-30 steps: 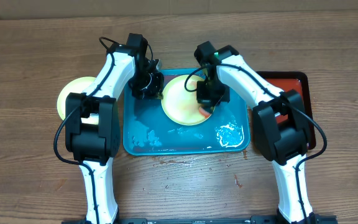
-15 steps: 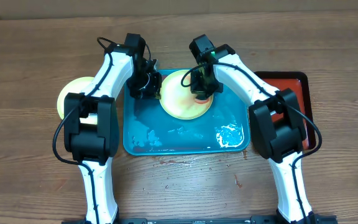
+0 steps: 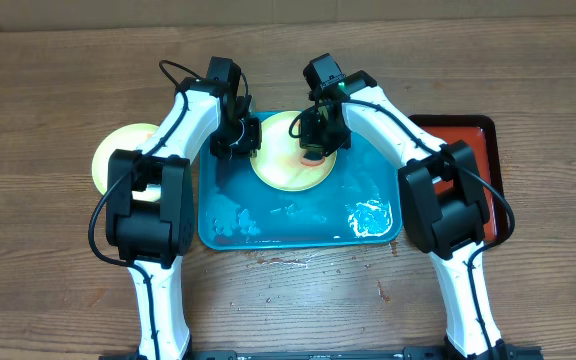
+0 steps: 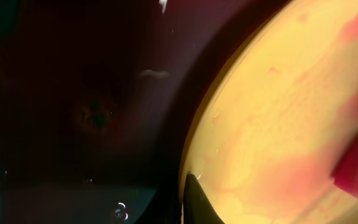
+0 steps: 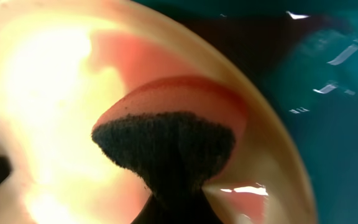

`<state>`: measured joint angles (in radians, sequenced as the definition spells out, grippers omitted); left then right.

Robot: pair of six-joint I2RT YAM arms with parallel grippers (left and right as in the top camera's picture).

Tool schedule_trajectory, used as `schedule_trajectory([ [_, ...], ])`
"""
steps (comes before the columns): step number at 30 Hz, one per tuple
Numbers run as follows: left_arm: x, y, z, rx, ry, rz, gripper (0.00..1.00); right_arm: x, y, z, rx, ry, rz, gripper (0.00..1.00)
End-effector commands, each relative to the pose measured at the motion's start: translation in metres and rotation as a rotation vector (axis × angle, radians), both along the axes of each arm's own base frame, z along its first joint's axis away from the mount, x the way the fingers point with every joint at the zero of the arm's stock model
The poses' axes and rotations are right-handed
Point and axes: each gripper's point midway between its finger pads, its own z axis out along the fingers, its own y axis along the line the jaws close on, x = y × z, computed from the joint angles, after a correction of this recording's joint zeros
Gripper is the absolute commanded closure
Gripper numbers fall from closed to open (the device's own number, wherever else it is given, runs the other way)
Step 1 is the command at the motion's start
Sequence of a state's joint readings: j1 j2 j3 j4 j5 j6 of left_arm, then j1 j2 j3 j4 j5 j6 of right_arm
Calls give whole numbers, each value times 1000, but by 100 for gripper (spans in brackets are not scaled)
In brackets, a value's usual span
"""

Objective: Clean dirty plates on tray and stack at the side
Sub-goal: 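Scrub the yellow plate with the sponge while the left gripper holds it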

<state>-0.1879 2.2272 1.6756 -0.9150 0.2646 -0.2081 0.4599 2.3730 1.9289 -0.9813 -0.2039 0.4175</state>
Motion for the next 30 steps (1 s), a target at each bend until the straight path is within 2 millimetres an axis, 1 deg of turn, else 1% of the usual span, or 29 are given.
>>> schedule_trajectory([
  [1, -9, -13, -3, -13, 16, -13, 96, -16, 26, -34, 73, 65, 73, 96],
  [4, -9, -14, -3, -16, 17, -13, 96, -14, 42, -27, 165, 59, 93, 96],
  [7, -10, -15, -3, -23, 19, -15, 96, -18, 55, -23, 215, 65, 115, 96],
  [10, -10, -15, -2, -24, 18, -15, 96, -29, 66, -21, 236, 80, 161, 96],
  [13, -9, -15, -2, -23, 17, -14, 96, -47, 81, -18, 274, 115, 222, 96],
  [15, -9, -15, -2, -23, 17, -14, 96, -55, 82, -19, 264, 139, 230, 96],
  [18, -9, -15, -3, -23, 17, -14, 95, -64, 76, -20, 240, 178, 239, 96],
  [19, -9, -15, -3, -23, 18, -14, 96, -66, 70, -21, 219, 192, 234, 96],
  [22, -9, -14, -3, -23, 19, -12, 96, -62, 40, -24, 98, 207, 191, 96],
  [25, -10, -9, -3, -22, 26, -1, 96, -50, 3, -22, -67, 188, 139, 96],
  [27, -11, -7, -3, -20, 33, 3, 96, -39, -24, -17, -192, 160, 92, 96],
  [30, -14, -5, -3, -18, 45, -2, 96, -26, -55, -9, -354, 106, 70, 96],
])
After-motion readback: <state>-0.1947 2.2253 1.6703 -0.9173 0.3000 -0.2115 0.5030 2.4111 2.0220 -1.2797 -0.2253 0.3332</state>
